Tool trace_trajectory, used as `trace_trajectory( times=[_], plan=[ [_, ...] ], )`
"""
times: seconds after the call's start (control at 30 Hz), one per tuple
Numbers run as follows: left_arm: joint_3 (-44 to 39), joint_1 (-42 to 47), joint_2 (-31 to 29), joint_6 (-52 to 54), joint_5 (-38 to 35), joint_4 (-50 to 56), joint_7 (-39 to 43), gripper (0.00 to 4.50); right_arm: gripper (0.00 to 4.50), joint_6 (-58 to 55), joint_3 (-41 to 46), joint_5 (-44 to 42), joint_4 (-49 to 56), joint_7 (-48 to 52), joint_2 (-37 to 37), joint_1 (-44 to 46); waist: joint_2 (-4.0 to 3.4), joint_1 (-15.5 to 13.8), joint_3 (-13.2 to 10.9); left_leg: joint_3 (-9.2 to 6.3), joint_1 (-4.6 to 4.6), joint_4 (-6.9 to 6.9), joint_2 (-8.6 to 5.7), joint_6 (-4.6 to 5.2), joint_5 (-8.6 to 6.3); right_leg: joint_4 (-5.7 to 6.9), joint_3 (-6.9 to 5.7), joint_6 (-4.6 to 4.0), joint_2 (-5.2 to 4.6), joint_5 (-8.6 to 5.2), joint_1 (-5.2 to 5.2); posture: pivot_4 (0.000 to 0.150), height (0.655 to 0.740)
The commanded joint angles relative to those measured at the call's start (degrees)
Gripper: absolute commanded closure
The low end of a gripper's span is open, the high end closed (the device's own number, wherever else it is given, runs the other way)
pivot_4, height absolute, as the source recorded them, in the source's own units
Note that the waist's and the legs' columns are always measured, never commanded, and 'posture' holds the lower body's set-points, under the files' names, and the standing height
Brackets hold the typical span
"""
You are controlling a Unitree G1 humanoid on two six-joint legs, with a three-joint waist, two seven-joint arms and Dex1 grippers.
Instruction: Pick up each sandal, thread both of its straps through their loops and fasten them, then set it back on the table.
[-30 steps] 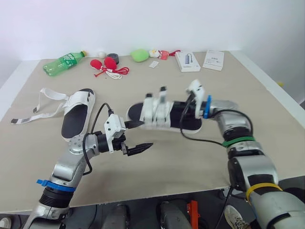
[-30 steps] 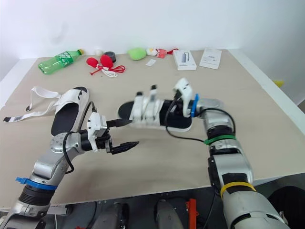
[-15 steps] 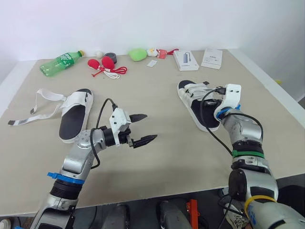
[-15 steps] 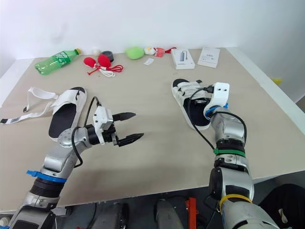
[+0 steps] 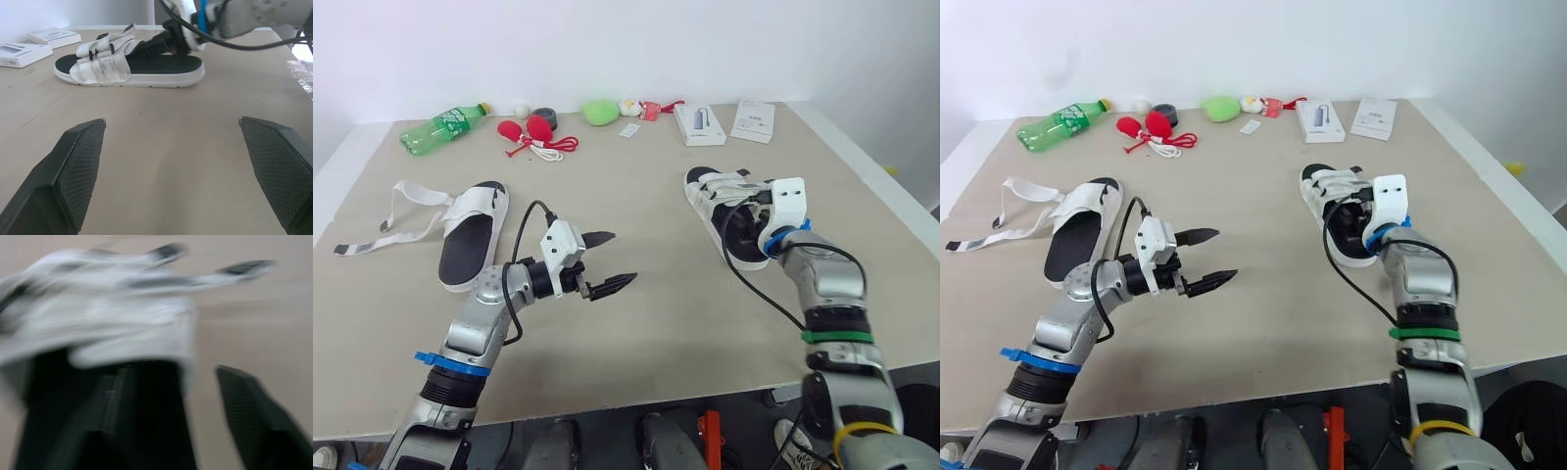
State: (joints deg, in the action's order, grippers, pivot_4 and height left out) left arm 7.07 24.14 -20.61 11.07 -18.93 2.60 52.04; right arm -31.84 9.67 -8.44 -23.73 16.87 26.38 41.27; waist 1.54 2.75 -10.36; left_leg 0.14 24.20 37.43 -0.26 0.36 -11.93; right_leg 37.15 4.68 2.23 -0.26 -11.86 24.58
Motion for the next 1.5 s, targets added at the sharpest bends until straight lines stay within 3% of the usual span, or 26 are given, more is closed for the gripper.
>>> trace_trajectory(
  times=[0.03, 0.13, 0.23, 0.43, 0.53, 0.73, 0.9, 1.5],
  plan=[
    [-1.1, 1.13, 0.35, -0.72, 0.46, 0.41, -2.0, 0.0, 0.11, -1.01, -4.9, -1.58, 12.52, 14.18, 7.57, -3.68, 0.0, 0.01, 0.0, -0.01, -0.01, 0.01, 0.01, 0.0, 0.0, 0.0, -0.01, 0.0, 0.01, 0.0, -0.02, 0.15, 0.74],
    [-2.43, 2.32, 1.18, -0.03, 2.43, -1.82, -6.93, 0.0, 0.11, 5.33, -6.41, -6.28, 19.22, 32.39, 15.66, -8.05, -0.01, -0.17, 0.0, -0.03, -0.01, 0.07, 0.01, 0.0, 0.0, -0.02, -0.06, 0.13, 0.03, -0.05, -0.07, 0.15, 0.74],
    [-3.08, 3.23, 1.82, 1.59, 4.15, -3.34, -11.45, 0.0, 0.11, 7.85, -5.12, -11.27, 20.47, 41.1, 17.76, -8.1, 0.0, 0.03, 0.0, -0.07, -0.06, 0.12, 0.02, 0.01, -0.01, -0.04, -0.09, 0.45, 0.02, -0.21, -0.16, 0.15, 0.74],
    [-4.38, 4.73, 3.34, 15.56, 7.72, -2.2, -24.44, 0.0, 0.11, 9.06, -6.73, -18.84, 16.72, 50.83, 11.84, 0.8, 0.04, 0.31, -0.01, 0.02, -0.35, 0.14, 0.16, 0.12, 0.1, -0.04, -0.09, 0.44, 0.13, 0.02, -0.29, 0.15, 0.74],
    [-6.19, 3.03, 3.75, 19.41, 9.32, 1.35, -30.13, 0.0, 0.11, 14.39, -11.16, -15.87, 13.73, 53.86, 7.81, 3.44, 0.06, 0.35, -0.01, -0.02, -0.4, 0.14, 0.27, 0.12, 0.13, -0.03, -0.11, 0.38, 0.24, 0.07, -0.33, 0.15, 0.74],
    [-10.68, 0.4, 5.36, 22.87, 13.26, 8.81, -42.24, 0.0, 0.11, 22.27, -16.2, -10.96, 5.64, 56.54, 2.5, 7.77, 0.05, -0.14, -0.01, -0.03, -0.23, 0.1, 0.32, 0.07, 0.11, -0.02, -0.19, -0.12, 0.15, 0.31, -0.16, 0.15, 0.74],
    [-15.13, 0.87, 10.2, 28.15, 12.12, 10.63, -49.61, 0.0, 0.11, 27.04, -16.66, -8.02, -0.69, 55.87, 0.45, 10.43, 0.08, -0.61, 0.0, -0.06, -0.15, 0.13, -0.02, 0.05, 0.11, -0.04, -0.34, -0.11, -0.33, 0.37, -0.2, 0.15, 0.74],
    [-20.78, 7.45, 11.88, 28.91, 11.14, -0.63, -54.87, 0.0, 0.11, 26.93, -15.01, -8.01, -2.03, 56.27, -1.6, 10.38, 0.1, -0.71, 0.0, -0.2, -0.1, 0.13, -0.06, 0.02, 0.13, -0.06, -0.54, -0.12, -0.36, 0.39, -0.2, 0.15, 0.74]
  ],
)
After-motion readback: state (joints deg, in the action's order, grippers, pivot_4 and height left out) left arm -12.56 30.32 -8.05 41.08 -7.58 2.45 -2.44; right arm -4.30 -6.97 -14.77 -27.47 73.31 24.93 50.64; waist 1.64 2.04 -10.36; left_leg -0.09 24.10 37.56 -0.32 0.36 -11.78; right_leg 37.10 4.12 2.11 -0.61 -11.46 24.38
